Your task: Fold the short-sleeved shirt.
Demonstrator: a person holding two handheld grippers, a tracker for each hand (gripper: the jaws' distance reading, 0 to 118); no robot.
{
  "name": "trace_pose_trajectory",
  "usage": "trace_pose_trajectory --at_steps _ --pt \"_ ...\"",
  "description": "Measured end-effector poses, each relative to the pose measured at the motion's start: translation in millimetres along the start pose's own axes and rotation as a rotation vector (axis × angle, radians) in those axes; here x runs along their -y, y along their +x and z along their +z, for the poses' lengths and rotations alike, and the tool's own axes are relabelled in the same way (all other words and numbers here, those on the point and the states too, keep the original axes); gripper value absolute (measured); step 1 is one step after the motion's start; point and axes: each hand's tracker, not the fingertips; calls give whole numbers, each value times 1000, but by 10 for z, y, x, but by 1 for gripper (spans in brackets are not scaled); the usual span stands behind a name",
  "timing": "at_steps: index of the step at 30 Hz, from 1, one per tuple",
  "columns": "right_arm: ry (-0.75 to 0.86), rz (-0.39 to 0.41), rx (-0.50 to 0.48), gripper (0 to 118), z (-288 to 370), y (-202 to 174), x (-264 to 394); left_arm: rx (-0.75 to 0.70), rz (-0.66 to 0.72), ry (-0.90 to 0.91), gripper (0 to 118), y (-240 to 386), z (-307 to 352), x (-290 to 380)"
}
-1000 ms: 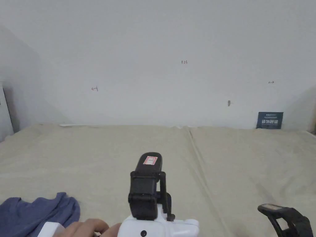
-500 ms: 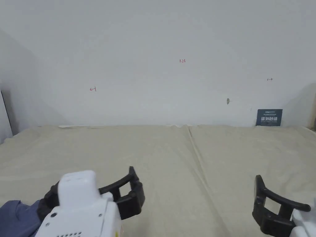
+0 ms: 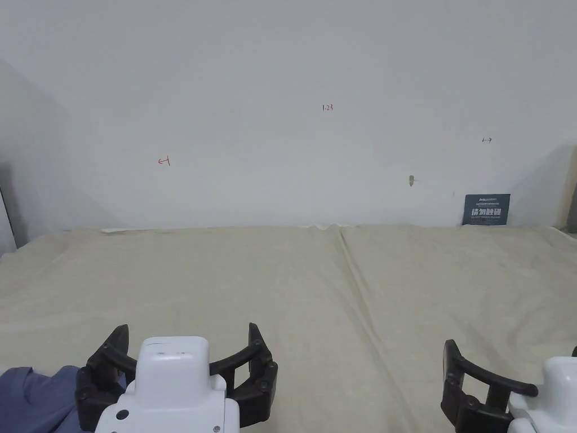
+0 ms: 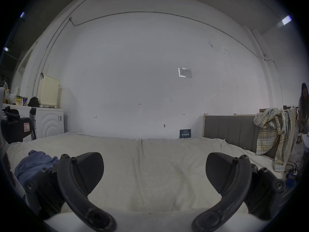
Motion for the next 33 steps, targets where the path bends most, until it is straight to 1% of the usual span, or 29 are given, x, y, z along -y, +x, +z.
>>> trace_pose_trajectory --at_steps 7,13,15,16,17,18,19,20,21,22,24,27,33 --pt "7 2 2 118 9 7 -41 -10 29 -23 118 -34 -33 -11" --pt "8 -18 -21 118 16 21 -79 -10 -8 -23 118 -36 -12 -15" --pt "7 -15 -10 118 14 -3 -101 29 -10 -27 112 -43 14 -27" --pt "7 -12 -8 105 18 -2 -103 35 -10 -29 95 -30 26 -39" --pt "9 -12 -11 91 21 -3 -108 74 -9 -25 65 -34 39 -41" --pt "15 -14 -28 79 32 0 -115 84 -2 -14 65 -31 59 -51" --pt "24 -11 -25 79 31 -5 -112 73 -9 -13 48 -12 58 -60" --pt "18 -4 -28 36 17 -8 -123 60 -16 -21 0 17 34 -62" --pt "-32 27 -7 0 -18 -4 -135 12 -49 19 0 -32 55 -101" --pt "-14 13 -7 0 -38 13 -155 40 -17 -10 0 -83 42 -112" --pt "-39 -20 -57 0 -61 53 -122 58 13 -18 0 -147 15 -168" --pt "-35 -5 -29 0 -62 76 -147 50 6 -16 0 -90 -10 -146" --pt "-24 6 -23 0 -63 27 -162 37 16 -24 0 -89 -8 -145"
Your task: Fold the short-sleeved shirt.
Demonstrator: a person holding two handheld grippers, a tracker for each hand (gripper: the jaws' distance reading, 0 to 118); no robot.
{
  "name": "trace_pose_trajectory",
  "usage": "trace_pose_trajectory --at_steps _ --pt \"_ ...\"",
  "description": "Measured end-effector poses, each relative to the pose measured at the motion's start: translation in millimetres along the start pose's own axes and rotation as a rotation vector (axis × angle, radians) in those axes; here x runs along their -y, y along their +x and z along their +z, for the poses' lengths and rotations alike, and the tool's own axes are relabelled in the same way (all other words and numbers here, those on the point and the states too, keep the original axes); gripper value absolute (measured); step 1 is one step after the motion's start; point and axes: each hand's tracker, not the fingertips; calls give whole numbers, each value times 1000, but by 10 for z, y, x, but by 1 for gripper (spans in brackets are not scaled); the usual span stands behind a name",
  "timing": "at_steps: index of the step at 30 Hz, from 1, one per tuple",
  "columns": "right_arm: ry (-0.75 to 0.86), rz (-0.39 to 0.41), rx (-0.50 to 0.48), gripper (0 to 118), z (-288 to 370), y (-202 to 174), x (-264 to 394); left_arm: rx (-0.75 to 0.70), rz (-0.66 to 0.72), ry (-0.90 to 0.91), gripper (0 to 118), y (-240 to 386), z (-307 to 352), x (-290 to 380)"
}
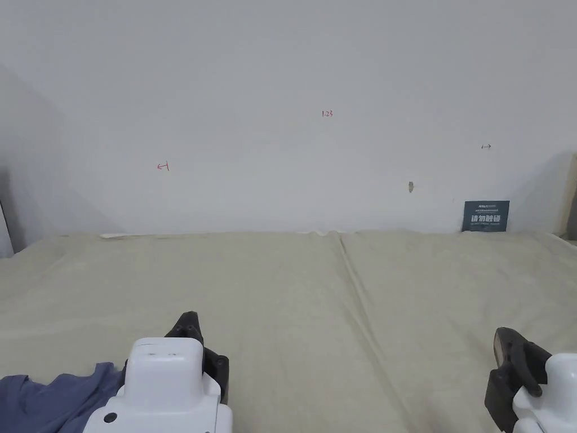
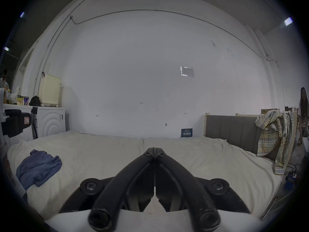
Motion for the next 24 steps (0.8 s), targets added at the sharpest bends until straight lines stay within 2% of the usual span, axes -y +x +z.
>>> trace_pose_trajectory --at_steps 5,12,17,24 --pt "-14 -31 -57 0 -90 -314 -15 -117 -6 -26 0 -380 131 -32" --pt "-34 -55 -331 0 -110 -1336 -22 -359 -82 -94 0 -1331 584 -18" --pt "-41 -11 -463 0 -44 -1802 51 -469 -93 -140 0 -1624 772 58" --pt "-53 -22 -457 0 -140 -1847 26 -461 -75 -156 0 -1729 717 168"
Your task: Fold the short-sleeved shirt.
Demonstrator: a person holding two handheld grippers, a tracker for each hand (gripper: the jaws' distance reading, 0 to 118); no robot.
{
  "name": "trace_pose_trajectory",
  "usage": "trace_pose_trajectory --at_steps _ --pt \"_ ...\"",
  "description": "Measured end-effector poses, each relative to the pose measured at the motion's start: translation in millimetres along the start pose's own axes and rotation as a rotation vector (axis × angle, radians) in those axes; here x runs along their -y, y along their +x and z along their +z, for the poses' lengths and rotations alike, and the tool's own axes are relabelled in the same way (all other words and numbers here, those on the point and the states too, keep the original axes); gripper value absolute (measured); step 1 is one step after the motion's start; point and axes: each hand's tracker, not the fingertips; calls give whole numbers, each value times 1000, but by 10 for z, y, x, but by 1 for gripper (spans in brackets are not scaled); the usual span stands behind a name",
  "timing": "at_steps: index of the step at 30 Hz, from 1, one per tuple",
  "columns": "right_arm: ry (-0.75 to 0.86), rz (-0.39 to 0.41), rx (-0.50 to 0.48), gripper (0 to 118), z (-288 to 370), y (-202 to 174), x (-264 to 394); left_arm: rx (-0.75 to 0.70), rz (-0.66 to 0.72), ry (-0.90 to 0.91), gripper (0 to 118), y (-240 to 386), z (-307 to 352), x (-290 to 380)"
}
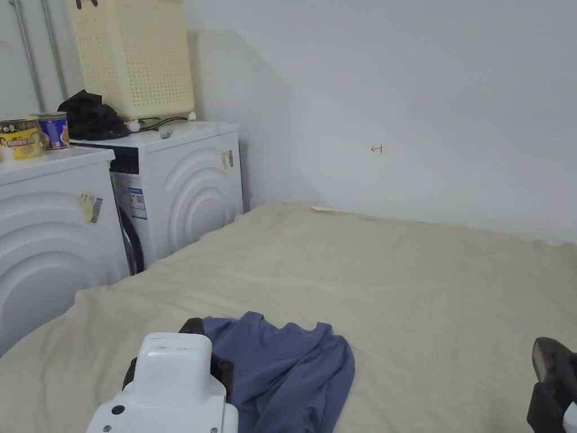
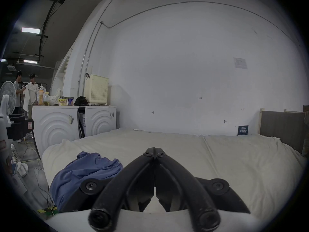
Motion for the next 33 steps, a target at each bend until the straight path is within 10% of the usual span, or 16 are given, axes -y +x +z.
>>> trace_pose_trajectory --at_steps 6,11,12,15,16,20,30,33 --pt "-25 1 6 0 -45 144 -63 52 -33 -200 0 2 -768 -143" --pt "-74 2 2 0 -75 248 -21 448 -2 -742 1 -90 -2051 90" --pt "-86 -3 -1 0 -91 263 2 478 16 -799 13 -127 -2249 189" --pt "-139 -22 -9 0 -167 302 73 496 -15 -963 114 -36 -2688 474" --pt "-173 -46 -12 0 -203 315 98 483 -46 -994 115 -14 -2797 608" --pt "-253 -132 -45 0 -319 386 184 416 -142 -1023 115 124 -3118 905" --pt "-304 -45 -48 0 -399 429 320 449 -164 -1112 108 242 -3216 1235" --pt "-308 -69 -50 0 -406 455 335 506 -135 -1064 22 233 -3080 1059"
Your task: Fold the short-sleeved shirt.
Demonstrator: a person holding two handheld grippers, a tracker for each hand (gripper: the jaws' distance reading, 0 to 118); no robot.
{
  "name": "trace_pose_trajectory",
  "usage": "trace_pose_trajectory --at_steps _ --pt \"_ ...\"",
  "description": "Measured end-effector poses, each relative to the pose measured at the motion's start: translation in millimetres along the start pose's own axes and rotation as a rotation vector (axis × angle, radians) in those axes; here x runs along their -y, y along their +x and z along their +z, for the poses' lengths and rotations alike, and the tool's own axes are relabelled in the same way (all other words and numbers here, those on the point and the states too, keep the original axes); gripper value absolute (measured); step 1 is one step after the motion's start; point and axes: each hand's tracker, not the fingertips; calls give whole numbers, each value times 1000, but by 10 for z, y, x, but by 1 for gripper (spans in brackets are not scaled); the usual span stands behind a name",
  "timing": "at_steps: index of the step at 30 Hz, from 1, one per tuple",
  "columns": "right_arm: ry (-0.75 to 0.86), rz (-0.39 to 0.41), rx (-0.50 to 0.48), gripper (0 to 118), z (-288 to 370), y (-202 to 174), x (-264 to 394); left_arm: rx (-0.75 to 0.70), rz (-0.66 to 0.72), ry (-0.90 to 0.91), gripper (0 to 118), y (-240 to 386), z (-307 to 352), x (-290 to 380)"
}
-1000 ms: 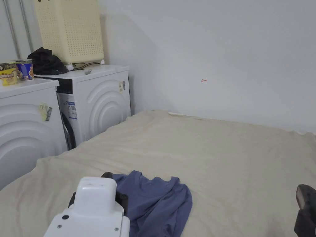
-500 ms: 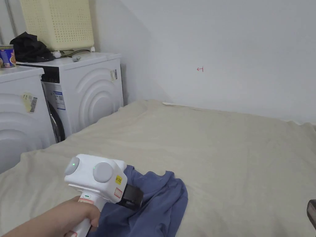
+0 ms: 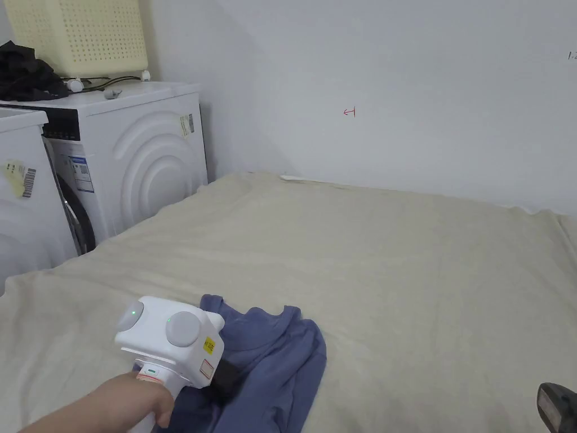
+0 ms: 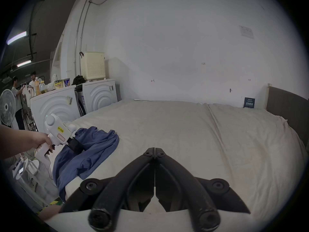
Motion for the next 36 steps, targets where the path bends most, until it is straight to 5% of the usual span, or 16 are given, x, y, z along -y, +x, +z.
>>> trace_pose_trajectory --at_steps 1,11,22,26,32,36 --pt "-2 -8 -1 0 0 6 3 -7 -10 11 2 14 34 7" --pt "32 -26 -16 0 233 120 -92 18 44 156 2 -54 999 -5" --pt "116 -81 51 0 605 520 -249 51 -220 622 2 988 3397 -196" --pt "143 -115 82 0 761 669 -289 177 -325 744 2 1638 3968 -357" --pt "204 -112 158 0 1054 916 -347 316 -495 798 2 2645 4093 -619" --pt "256 -116 261 0 1300 1180 -355 413 -547 700 2 3357 3505 -833"
